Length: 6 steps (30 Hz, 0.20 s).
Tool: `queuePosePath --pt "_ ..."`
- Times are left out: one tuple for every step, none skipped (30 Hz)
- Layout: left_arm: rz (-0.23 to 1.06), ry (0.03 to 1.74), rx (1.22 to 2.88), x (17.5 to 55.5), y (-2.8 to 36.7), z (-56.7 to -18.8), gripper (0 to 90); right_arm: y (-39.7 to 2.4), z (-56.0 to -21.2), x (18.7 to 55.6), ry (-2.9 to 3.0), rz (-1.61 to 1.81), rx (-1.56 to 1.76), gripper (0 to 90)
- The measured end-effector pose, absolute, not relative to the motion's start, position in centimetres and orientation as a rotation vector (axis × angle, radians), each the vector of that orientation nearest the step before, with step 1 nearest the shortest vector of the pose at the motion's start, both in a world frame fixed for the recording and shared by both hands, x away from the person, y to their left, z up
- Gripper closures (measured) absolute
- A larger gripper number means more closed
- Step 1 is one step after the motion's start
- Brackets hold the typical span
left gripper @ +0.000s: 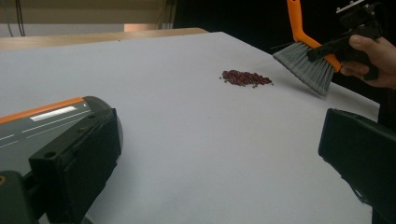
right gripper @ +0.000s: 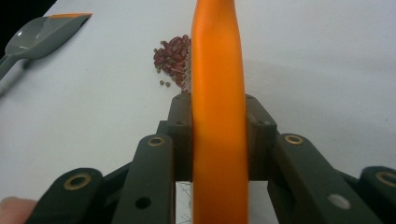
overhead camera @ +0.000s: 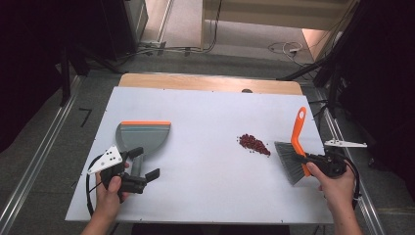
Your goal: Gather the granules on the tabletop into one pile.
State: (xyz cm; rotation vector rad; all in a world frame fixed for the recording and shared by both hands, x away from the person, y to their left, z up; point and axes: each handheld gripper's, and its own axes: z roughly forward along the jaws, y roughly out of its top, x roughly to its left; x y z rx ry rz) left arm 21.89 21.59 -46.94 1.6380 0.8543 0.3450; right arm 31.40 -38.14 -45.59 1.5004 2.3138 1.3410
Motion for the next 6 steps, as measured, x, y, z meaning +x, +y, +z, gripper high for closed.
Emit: queuePosePath --pt "0.346 0.854 1.638 21.90 21.60 -46.93 0.2 -38.15 -45.59 31.40 2.313 1.343 1.500 68.0" --pt "0.345 0.854 1.638 21.90 21.60 -46.93 0.2 -38.14 -45.58 31.39 2.312 1.344 1.500 68.1" --pt "0.345 0.854 1.640 21.92 21.59 -46.92 0.2 -38.12 -45.56 31.38 2.312 1.345 1.500 68.0" --pt "0.345 0.854 1.640 21.94 21.58 -46.92 0.2 -38.12 -45.54 31.37 2.312 1.345 1.499 68.1" --pt "0.344 0.854 1.640 21.95 21.56 -46.93 0.2 -38.11 -45.54 31.37 2.313 1.347 1.496 68.1" --pt "0.344 0.854 1.640 21.95 21.56 -46.93 0.2 -38.11 -45.53 31.38 2.313 1.349 1.497 68.1"
